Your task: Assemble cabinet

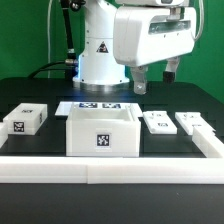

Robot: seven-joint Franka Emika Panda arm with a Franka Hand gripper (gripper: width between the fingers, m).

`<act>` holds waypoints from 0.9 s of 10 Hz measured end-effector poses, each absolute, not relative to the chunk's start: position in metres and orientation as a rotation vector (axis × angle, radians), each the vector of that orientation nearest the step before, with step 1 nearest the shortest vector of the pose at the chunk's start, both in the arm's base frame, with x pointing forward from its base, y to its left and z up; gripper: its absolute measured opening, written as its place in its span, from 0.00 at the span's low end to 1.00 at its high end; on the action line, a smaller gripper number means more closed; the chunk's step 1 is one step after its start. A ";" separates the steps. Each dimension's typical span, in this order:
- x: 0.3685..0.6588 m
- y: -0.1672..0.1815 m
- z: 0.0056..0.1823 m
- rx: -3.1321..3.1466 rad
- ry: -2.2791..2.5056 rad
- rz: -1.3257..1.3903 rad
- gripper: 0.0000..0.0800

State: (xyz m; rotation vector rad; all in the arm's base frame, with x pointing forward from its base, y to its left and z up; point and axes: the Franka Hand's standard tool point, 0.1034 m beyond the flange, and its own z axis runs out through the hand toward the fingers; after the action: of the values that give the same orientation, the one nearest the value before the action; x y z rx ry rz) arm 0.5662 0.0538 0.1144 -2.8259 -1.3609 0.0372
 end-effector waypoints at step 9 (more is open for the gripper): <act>0.544 0.040 0.105 -2.649 -1.731 -0.064 1.00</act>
Offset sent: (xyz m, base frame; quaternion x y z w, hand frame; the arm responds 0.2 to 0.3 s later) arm 0.0000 0.0000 0.0000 0.0000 0.0000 0.0000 1.0000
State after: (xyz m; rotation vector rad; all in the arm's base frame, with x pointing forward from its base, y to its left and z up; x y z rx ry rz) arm 0.5443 0.0404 0.1054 -2.6491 -1.7308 -0.0640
